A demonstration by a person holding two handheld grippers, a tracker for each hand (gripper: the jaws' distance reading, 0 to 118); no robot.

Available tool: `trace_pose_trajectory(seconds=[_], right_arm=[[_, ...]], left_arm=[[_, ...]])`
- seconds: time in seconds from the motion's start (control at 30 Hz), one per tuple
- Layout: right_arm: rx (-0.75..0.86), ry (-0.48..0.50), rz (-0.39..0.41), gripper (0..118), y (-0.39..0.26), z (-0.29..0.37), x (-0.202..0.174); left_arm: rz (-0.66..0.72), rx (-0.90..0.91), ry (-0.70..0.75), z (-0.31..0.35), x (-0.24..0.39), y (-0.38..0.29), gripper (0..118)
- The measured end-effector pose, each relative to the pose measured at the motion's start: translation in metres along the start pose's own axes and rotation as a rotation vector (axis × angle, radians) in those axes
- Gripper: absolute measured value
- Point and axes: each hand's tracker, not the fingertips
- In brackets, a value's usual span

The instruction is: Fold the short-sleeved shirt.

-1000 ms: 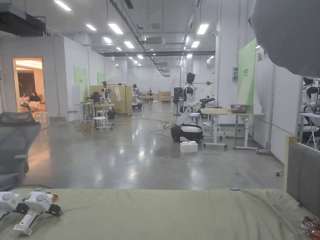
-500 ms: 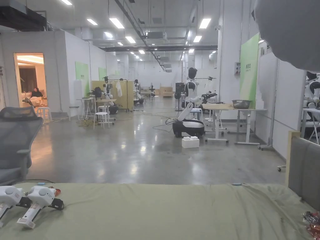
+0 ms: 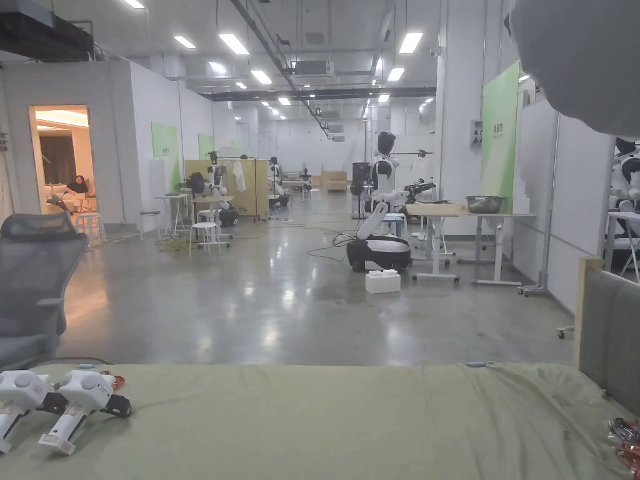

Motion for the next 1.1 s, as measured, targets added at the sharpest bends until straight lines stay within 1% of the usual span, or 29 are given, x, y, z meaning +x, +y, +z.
trace_pose_trajectory(seconds=[0.2, 0.33, 0.53, 0.57, 0.63, 0.7, 0.73, 0.77, 0.83, 0.9, 0.97, 1.0, 1.1], right_arm=[[0.007, 0.005, 0.009, 118, 0.0, -0.001, -0.001], [-0.019, 0.004, -0.016, 118, 0.001, -0.004, -0.001], [-0.048, -0.02, -0.149, 118, 0.008, -0.007, 0.004], [-0.062, -0.045, -0.173, 118, 0.01, -0.007, 0.003], [-0.114, -0.108, -0.195, 118, 0.017, -0.008, 0.0], [-0.199, -0.146, -0.221, 117, 0.025, -0.008, -0.003], [-0.22, -0.158, -0.249, 117, 0.03, -0.006, -0.005], [-0.22, -0.157, -0.297, 117, 0.033, -0.003, -0.007], [-0.238, -0.146, -0.347, 117, 0.039, 0.002, -0.01], [-0.233, -0.123, -0.334, 117, 0.044, 0.005, -0.013], [-0.196, -0.09, -0.294, 117, 0.045, 0.008, -0.018], [-0.183, -0.088, -0.283, 118, 0.046, 0.009, -0.02], [-0.183, -0.079, -0.279, 118, 0.047, 0.007, -0.02]], left_arm=[[0.002, -0.01, -0.01, -0.001, 0.001, -0.002, 118], [0.022, -0.016, -0.018, -0.002, 0.001, -0.003, 118], [0.019, -0.019, -0.024, -0.003, 0.002, -0.002, 118], [0.021, -0.02, -0.024, -0.003, 0.002, -0.002, 118], [0.033, -0.022, -0.03, -0.004, 0.001, -0.002, 118], [0.04, -0.022, -0.029, -0.004, 0.0, -0.002, 118], [0.041, -0.025, -0.028, -0.005, 0.0, -0.002, 118], [0.043, -0.028, -0.028, -0.005, 0.0, -0.002, 118], [0.05, -0.034, -0.028, -0.007, 0.0, -0.003, 118], [0.063, -0.042, -0.035, -0.008, 0.0, -0.003, 118], [0.071, -0.04, -0.042, -0.008, 0.001, -0.003, 118], [0.071, -0.039, -0.046, -0.007, 0.001, -0.003, 118], [0.063, -0.036, -0.048, -0.006, 0.002, -0.003, 118]])
